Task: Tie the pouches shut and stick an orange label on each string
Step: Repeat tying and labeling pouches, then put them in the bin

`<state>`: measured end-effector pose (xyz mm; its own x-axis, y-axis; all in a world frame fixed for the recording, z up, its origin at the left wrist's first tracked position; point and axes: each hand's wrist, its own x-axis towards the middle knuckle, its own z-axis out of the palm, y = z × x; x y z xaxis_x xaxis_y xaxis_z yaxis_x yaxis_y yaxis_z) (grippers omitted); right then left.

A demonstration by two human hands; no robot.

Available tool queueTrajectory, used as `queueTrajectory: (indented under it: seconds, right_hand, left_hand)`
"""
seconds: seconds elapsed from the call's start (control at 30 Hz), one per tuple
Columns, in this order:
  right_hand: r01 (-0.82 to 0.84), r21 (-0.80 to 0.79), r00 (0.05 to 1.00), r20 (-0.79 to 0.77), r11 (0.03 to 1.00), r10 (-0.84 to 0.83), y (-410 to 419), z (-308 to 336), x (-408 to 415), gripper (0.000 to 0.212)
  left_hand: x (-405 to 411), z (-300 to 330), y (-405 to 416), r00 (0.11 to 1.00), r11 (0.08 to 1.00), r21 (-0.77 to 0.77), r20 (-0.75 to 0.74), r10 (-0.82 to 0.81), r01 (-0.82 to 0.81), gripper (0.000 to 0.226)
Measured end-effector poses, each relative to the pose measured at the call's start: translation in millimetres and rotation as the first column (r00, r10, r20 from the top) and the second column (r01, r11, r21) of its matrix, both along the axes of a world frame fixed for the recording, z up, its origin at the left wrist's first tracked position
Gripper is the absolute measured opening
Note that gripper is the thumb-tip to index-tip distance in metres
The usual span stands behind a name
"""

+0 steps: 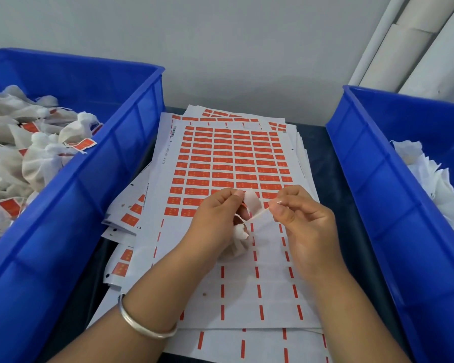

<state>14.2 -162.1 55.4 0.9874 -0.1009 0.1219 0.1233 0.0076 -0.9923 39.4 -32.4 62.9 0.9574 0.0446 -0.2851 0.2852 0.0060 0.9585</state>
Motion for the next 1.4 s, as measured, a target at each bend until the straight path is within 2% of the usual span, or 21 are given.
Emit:
queueTrajectory:
  seconds: [0.13, 0.47, 0.8, 0.97, 1.1, 1.2, 1.27, 1.4]
  right_hand:
    - [0.009, -0.013, 1.000, -0.008, 1.000, -0.009, 1, 0, 1, 0.023]
    - [0.101, -0.043, 0.995, -0.016, 0.994, -0.102, -1, -5, 4, 0.023]
    - [0.207, -0.086, 0.974, -0.075, 0.974, -0.214, -1, -6, 5, 0.029]
    - [0.206, -0.052, 0.973, -0.094, 0.977, -0.210, -3, -8, 8, 0.004]
    - [0.196, -0.001, 0.974, -0.118, 0.981, -0.195, -5, -10, 10, 0.013]
    - [0.187, 0.055, 0.972, -0.154, 0.981, -0.176, -6, -11, 10, 0.008]
    - [0.185, 0.077, 0.969, -0.179, 0.980, -0.170, -7, -11, 11, 0.007]
    - [0.181, 0.107, 0.968, -0.197, 0.978, -0.157, -7, -10, 11, 0.007]
  left_hand:
    - [0, 1, 0, 1.000, 1.000, 0.015, 0.015, 0.007, -0.007, 0.027]
    - [-6, 9, -1, 0.998, 0.999, -0.021, 0.041, -0.041, 0.042, 0.042]
    - [-5, 6, 2, 0.997, 0.998, -0.018, 0.050, -0.058, 0.059, 0.024]
    - [-5, 4, 2, 0.988, 0.997, 0.020, 0.135, -0.079, 0.076, 0.024]
    - [-7, 3, 3, 0.943, 0.979, 0.133, 0.275, -0.188, 0.156, 0.016]
    - [-7, 1, 1, 0.880, 0.934, 0.320, 0.384, -0.280, 0.158, 0.014]
    - [-8, 1, 1, 0.846, 0.898, 0.414, 0.418, -0.330, 0.146, 0.009]
    - [-8, -2, 1, 0.817, 0.863, 0.489, 0.443, -0.369, 0.124, 0.006]
